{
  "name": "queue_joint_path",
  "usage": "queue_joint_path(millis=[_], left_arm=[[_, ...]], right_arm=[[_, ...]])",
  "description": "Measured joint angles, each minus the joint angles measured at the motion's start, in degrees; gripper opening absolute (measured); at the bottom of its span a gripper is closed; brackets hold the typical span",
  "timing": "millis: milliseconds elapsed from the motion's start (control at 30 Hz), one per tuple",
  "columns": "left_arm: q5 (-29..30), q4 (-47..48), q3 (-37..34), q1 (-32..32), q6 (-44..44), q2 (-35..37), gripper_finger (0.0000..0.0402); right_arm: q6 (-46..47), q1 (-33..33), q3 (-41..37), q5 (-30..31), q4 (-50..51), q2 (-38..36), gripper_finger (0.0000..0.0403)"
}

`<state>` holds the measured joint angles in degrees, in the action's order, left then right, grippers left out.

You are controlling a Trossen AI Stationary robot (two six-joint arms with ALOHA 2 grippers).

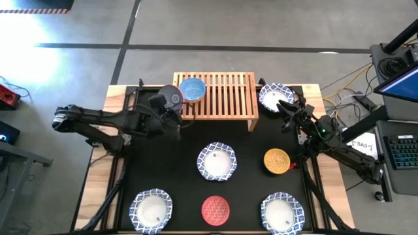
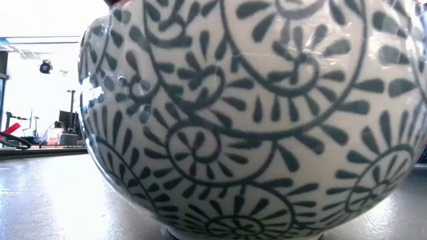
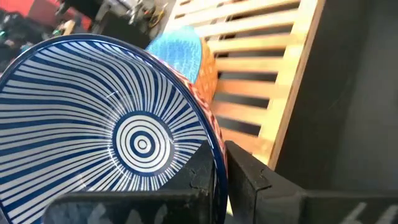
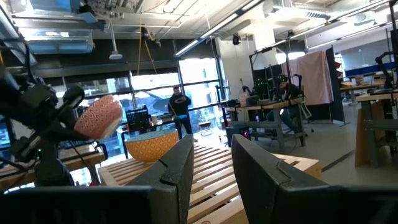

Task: Place and stack bowls onto a shelf
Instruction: Stack the blue patterned bowl on top of the blue bowl on the shelf

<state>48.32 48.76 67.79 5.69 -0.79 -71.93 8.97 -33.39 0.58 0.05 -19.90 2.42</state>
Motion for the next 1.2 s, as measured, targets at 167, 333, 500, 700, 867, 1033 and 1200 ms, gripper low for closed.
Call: queue_joint_path(millis=[167, 333, 500, 700, 867, 1033, 1200], left_arm=[[-5.1, -6.5, 0.0, -3.9, -8.9, 1.7, 0.0008], [-10.5, -12.1, 0.0, -8.6, -15.7, 2.0, 0.0008], [-19.1, -14.3, 0.0, -13.7, -17.3, 2.0, 0.0009], [-26.2, -17.3, 0.0, -17.0, -21.5, 1.9, 0.0009], [-26.9, -18.4, 0.0, -19.1, -22.7, 0.8, 0.0009], [-30.2, -18.6, 0.0, -21.0, -23.0, 0.3, 0.0009], [-33.2, -18.9, 0.0, -22.5, -23.0, -0.4, 0.0015]], right_arm=[[0.0, 0.0, 0.0, 0.0, 0.0, 0.0, 0.0098], [0.0, 0.0, 0.0, 0.0, 0.0, 0.0, 0.0098], [0.0, 0.0, 0.0, 0.0, 0.0, 0.0, 0.0098], [0.0, 0.0, 0.0, 0.0, 0.0, 0.0, 0.0098], [0.0, 0.0, 0.0, 0.0, 0.0, 0.0, 0.0098], [0.0, 0.0, 0.0, 0.0, 0.0, 0.0, 0.0098], [0.0, 0.0, 0.0, 0.0, 0.0, 0.0, 0.0098]])
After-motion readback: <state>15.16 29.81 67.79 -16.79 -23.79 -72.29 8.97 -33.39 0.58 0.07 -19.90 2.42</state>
